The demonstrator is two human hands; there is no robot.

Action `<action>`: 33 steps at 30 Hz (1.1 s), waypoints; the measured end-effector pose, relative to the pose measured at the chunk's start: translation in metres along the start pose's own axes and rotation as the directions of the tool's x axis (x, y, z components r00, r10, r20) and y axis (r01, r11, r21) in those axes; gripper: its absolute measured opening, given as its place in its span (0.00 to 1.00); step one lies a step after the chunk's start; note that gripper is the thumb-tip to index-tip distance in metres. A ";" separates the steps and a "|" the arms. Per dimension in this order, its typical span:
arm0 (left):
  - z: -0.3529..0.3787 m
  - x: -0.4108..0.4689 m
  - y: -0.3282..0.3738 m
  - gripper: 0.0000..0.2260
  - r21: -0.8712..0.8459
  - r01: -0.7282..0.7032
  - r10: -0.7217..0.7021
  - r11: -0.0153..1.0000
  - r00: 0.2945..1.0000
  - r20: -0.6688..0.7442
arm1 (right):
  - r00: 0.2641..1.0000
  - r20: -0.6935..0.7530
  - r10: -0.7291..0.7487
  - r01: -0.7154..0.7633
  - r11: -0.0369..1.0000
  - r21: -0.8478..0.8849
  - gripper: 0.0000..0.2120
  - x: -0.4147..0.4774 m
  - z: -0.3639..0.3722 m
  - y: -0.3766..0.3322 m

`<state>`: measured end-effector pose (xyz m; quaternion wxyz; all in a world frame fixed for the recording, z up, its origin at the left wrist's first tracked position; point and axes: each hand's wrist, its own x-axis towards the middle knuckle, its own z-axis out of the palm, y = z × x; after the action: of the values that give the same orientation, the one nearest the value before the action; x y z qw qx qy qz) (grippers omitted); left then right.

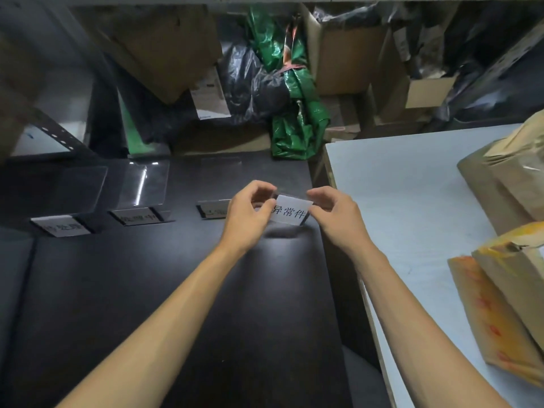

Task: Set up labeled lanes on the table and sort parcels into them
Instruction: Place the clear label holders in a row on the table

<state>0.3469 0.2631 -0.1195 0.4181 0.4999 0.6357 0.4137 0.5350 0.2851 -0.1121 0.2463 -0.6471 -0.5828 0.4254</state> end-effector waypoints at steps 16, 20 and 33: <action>0.032 0.038 -0.041 0.13 0.148 0.099 -0.098 0.984 0.995 -0.008 | 0.991 -0.075 -0.108 0.093 0.979 -0.180 0.10 0.043 0.028 0.023; 0.035 0.040 -0.041 0.14 0.174 0.102 -0.100 0.980 0.995 -0.019 | 0.988 -0.072 -0.139 0.122 0.970 -0.210 0.10 0.045 0.029 0.025; 0.036 0.043 -0.035 0.13 0.192 0.074 -0.085 0.979 0.995 0.048 | 0.992 -0.070 -0.109 0.086 0.959 -0.271 0.12 0.051 0.025 0.024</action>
<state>0.3646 0.3040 -0.1691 0.4022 0.5231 0.6799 0.3199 0.5252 0.3249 -0.1583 0.2016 -0.6623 -0.6552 0.3024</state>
